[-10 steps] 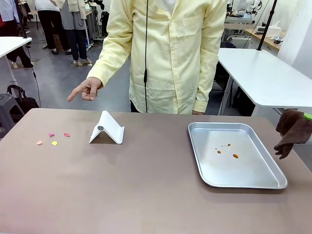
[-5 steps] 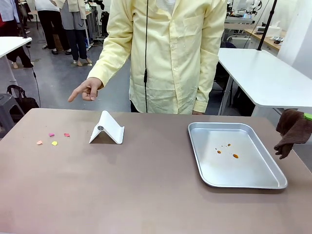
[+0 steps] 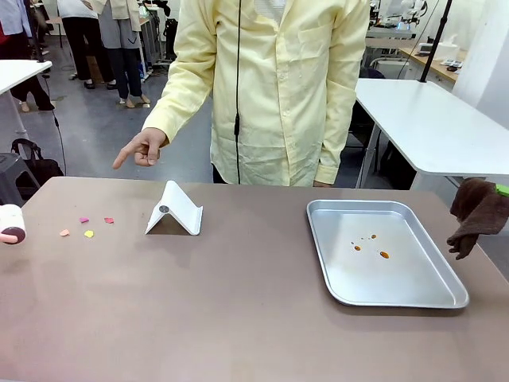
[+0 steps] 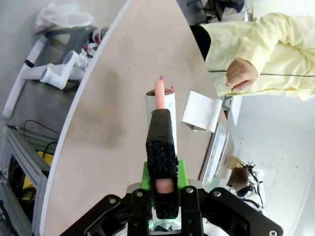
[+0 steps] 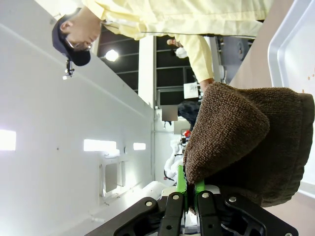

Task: Clean the surface of the table.
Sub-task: If a person points to the right, clean the right side of the table with your right hand, and if they point to the left, clean the left side with your left hand.

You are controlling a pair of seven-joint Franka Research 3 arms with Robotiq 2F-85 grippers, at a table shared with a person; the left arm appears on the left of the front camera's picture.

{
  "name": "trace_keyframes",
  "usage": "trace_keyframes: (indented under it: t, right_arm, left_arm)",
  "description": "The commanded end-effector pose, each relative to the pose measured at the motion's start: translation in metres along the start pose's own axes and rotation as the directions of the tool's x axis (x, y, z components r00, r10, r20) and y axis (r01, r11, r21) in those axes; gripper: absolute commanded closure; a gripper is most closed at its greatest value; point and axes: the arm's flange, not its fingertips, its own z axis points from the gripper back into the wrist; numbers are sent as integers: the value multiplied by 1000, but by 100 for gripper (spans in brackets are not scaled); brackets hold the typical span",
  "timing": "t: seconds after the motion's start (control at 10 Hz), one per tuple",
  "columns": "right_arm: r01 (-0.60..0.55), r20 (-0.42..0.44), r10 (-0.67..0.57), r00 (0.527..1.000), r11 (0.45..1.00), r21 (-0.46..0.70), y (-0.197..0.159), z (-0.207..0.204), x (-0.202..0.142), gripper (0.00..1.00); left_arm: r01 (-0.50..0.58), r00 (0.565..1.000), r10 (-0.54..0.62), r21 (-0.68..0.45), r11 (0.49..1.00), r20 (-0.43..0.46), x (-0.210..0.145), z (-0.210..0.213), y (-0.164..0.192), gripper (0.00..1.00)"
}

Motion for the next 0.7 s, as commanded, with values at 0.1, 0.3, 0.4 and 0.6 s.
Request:
trace_keyframes:
  t: [0.1, 0.3, 0.4, 0.6]
  right_arm:
    - [18, 23, -18, 1000, 1000, 5, 8, -3, -1, 100]
    - [18, 23, -18, 1000, 1000, 5, 8, -3, -1, 100]
    - [18, 23, -18, 1000, 1000, 5, 8, -3, -1, 100]
    - [18, 23, -18, 1000, 1000, 5, 8, -3, -1, 100]
  left_arm:
    - [-13, 999, 12, 13, 1000, 48, 11, -17, 1, 78]
    - [-27, 998, 26, 28, 999, 50, 17, -30, 4, 78]
    - [-29, 998, 28, 25, 999, 59, 20, -37, 4, 78]
    - [-26, 999, 25, 37, 999, 38, 26, -51, 4, 78]
